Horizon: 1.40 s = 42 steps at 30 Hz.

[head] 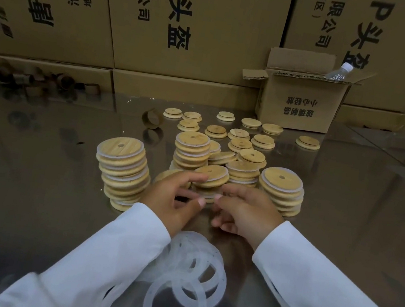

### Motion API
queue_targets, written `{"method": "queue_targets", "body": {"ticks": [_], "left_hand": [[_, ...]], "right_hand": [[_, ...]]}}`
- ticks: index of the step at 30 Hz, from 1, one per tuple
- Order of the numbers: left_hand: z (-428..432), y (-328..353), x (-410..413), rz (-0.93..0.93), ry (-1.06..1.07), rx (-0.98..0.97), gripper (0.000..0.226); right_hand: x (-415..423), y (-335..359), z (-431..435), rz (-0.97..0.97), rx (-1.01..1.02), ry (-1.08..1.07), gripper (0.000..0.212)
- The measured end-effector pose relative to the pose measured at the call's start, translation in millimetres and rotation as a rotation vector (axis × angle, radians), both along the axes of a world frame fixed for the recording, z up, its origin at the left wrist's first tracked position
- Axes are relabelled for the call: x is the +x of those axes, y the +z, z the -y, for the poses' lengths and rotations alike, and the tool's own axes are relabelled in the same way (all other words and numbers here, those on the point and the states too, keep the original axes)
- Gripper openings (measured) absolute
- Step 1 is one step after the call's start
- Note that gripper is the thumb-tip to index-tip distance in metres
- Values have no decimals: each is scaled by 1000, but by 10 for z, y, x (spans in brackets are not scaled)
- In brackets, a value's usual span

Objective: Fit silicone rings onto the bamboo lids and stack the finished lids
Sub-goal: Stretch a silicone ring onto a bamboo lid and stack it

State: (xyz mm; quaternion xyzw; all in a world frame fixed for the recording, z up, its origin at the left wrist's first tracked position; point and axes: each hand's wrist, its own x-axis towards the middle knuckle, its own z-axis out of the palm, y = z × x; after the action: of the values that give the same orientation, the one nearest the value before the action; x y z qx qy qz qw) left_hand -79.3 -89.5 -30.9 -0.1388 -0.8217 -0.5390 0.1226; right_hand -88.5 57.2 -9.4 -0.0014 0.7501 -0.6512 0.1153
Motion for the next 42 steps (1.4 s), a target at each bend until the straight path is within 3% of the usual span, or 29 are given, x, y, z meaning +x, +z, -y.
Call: {"method": "queue_targets", "body": {"ticks": [6,10,13,16,18,22,26,28,30,33,34,36,38,42], "left_hand": [[13,8,-16,5,43,31,33],[4,-31,-49,14,51,48,31],[2,-55,-80,16,61,68,30],[9,-68,-96,5,76,77,32],[20,-67,-106,3,78,70,31],[39,-63,-111,11,94,109,30],[33,-42,-93,36,90,162,28],[25,-19,-93,40,85,194,27],[13,20,-93,66,87,269,23],[-11,109,-79,237,37,512,12],[-14,139,-75,313,-5,575,19],[-1,180,-61,416,-100,656,45],[13,205,-35,421,-132,671,54],[10,150,29,276,-40,487,22]], "right_hand": [[-189,531,-254,-331,161,-82,10],[-805,878,-381,-494,385,-199,16],[-1307,881,-416,-393,670,-210,15],[-1558,707,-421,-189,1167,-23,52],[-1646,582,-429,-89,1273,105,66],[-1717,454,-457,-33,1239,180,73],[-1681,471,-504,-72,1201,-22,64],[-1571,567,-501,-224,1010,-164,59],[-1372,703,-466,-454,715,-175,56],[-835,827,-343,-654,372,84,46],[-644,799,-292,-675,316,162,47],[-310,610,-206,-721,302,211,55],[-53,351,-121,-801,416,156,66],[164,-36,6,-888,440,56,70]]}}
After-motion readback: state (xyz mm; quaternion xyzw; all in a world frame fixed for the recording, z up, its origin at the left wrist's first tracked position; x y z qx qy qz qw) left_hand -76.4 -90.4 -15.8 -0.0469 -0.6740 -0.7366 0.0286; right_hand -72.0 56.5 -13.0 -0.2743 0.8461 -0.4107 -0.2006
